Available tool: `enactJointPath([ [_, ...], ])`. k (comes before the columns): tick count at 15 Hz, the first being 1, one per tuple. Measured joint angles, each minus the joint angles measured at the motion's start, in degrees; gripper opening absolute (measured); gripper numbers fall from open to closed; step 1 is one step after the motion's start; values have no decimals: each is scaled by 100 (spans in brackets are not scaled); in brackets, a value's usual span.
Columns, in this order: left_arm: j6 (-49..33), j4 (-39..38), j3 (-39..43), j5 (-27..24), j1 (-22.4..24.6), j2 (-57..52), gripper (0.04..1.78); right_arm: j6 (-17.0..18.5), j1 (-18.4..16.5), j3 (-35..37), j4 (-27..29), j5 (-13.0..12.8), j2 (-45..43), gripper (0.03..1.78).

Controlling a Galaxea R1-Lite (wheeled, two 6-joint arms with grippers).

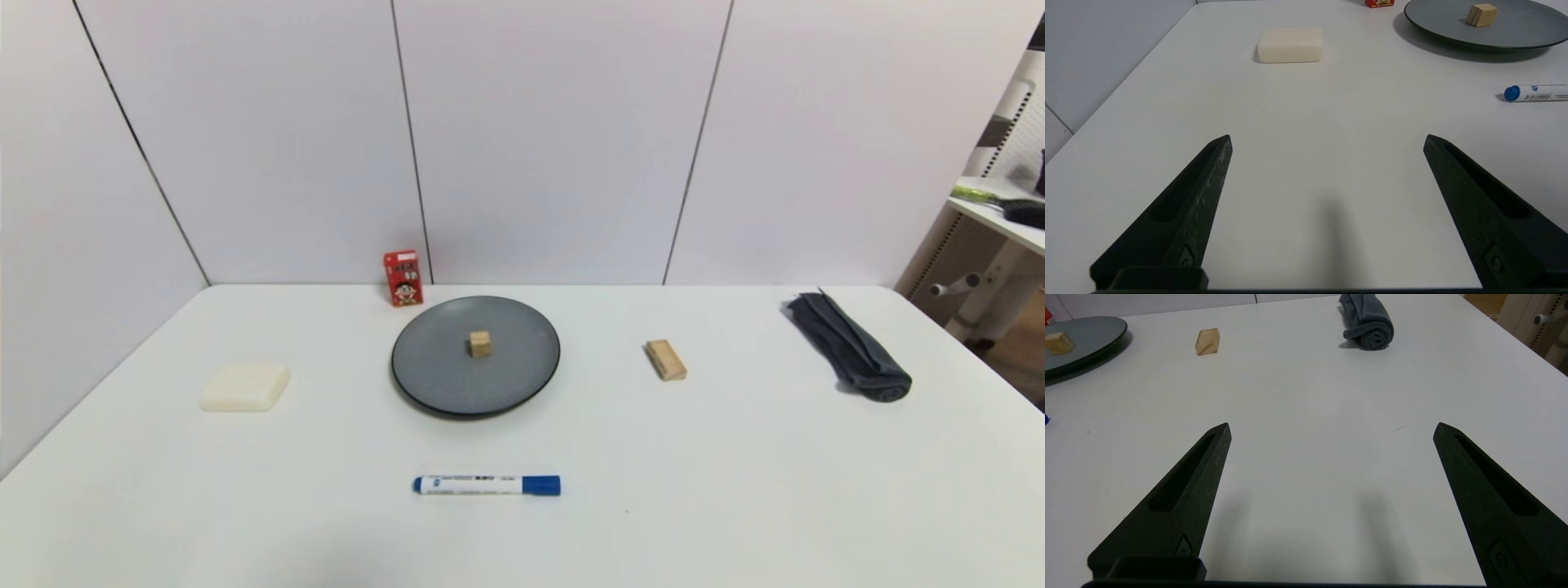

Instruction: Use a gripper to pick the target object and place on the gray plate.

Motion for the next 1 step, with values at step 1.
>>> enactJointPath([
  [1, 0, 0, 0, 0, 0, 0, 169, 2, 0, 0, -2, 2, 0, 171],
])
